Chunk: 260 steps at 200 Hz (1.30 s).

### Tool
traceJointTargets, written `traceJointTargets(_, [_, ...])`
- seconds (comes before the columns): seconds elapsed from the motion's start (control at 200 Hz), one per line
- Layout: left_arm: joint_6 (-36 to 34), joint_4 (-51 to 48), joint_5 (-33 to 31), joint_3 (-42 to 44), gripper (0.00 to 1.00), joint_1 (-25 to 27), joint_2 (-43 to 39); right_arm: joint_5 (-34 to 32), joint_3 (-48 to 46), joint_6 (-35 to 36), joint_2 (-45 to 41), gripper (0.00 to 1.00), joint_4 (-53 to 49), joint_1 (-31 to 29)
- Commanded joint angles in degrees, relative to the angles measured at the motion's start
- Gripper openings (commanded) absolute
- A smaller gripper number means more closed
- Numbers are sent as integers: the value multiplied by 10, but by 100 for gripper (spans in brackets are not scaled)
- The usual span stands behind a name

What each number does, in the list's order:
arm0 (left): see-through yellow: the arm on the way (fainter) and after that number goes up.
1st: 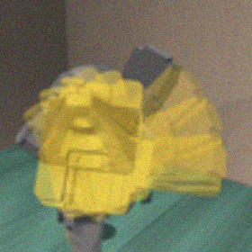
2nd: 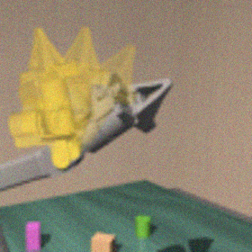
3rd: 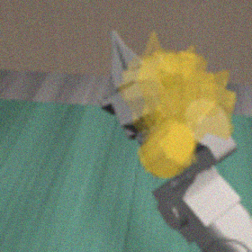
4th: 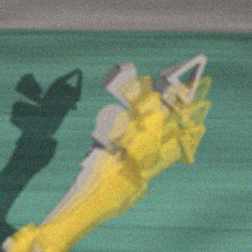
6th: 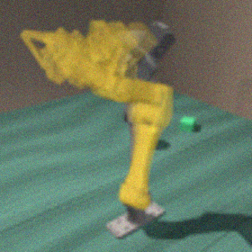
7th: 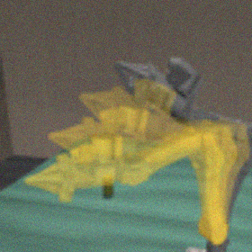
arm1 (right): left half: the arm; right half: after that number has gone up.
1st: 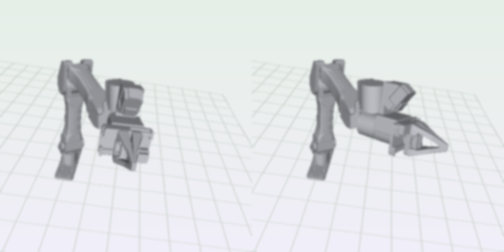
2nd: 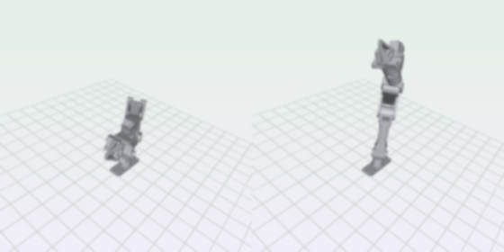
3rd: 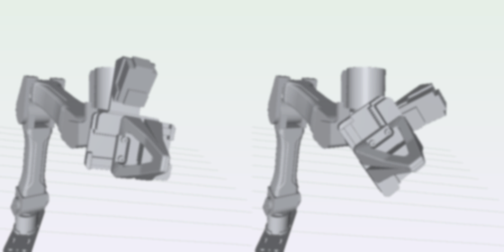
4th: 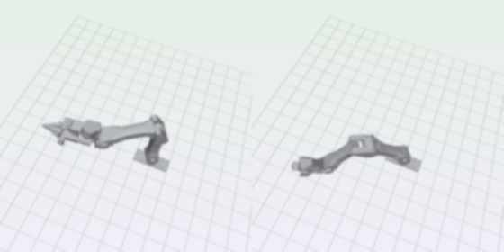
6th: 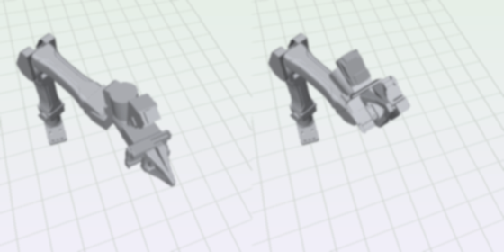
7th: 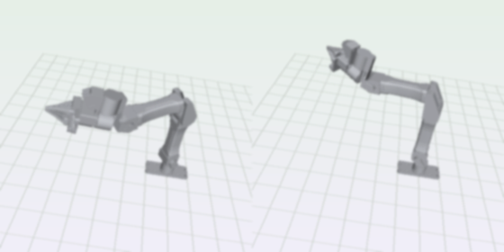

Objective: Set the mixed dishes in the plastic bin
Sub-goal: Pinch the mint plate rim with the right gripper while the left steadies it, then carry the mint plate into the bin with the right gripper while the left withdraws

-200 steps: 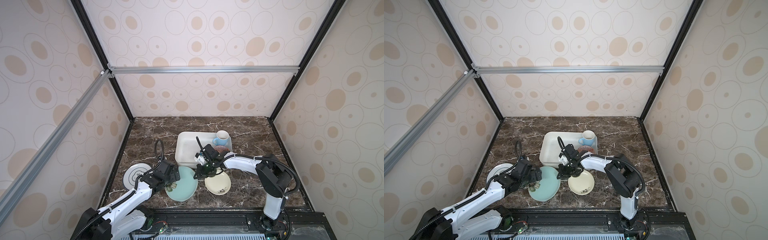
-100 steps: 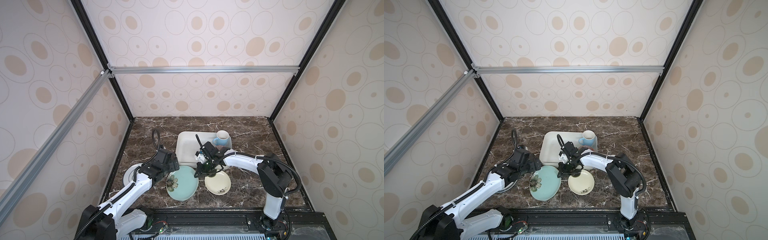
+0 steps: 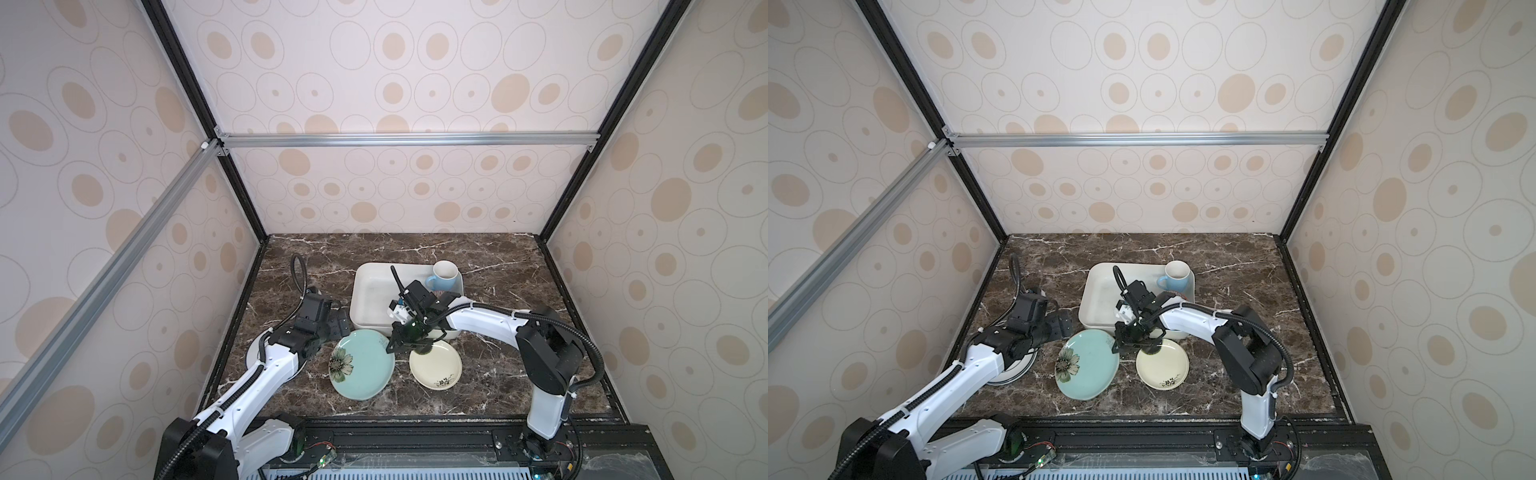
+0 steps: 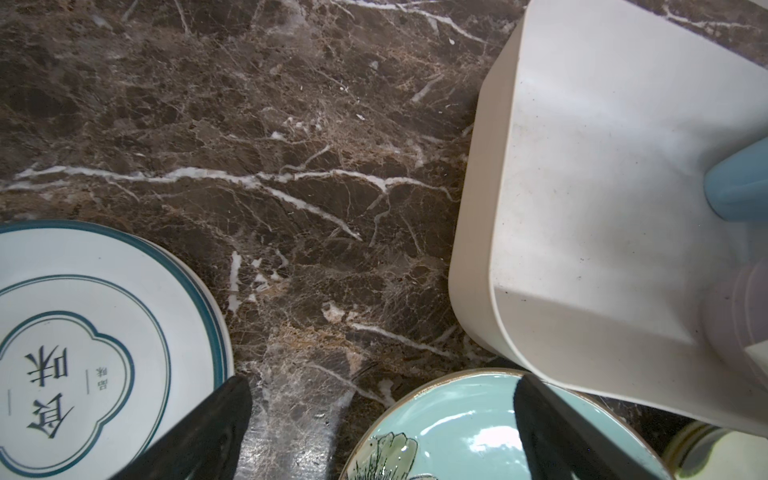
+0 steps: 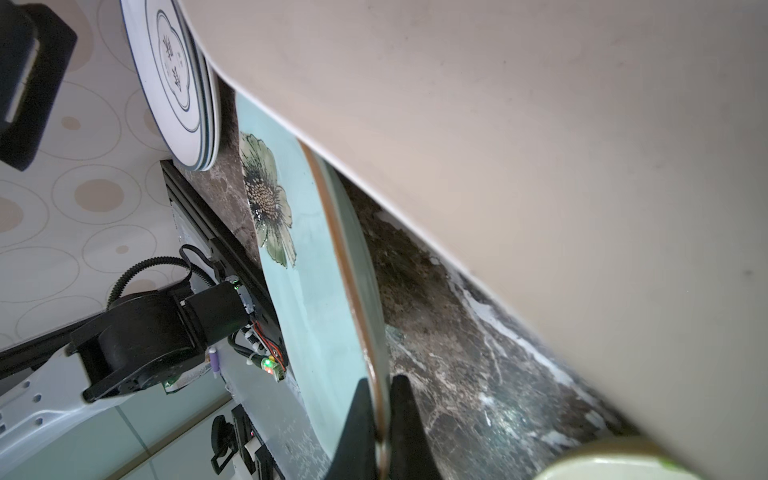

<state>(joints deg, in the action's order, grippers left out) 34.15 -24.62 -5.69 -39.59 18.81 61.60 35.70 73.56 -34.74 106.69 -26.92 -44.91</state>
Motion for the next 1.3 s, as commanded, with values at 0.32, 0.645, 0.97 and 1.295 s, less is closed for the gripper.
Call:
traceJointTargets(0.32, [-39,-49,1,-79,99,-41,-18,69,72,-16,-58,0,17,21])
traceJointTargets(0.645, [-46,-55,2,-95,99,-56,-25,91,113,-21,-65,0,12,69])
traceJointTargets(0.97, [-61,-37,17,-138,99,-63,28,83,183,10,-31,0,-41,184])
traceJointTargets(1.295, [-79,-5,38,-157,99,-67,83,54,244,56,38,0,-97,219])
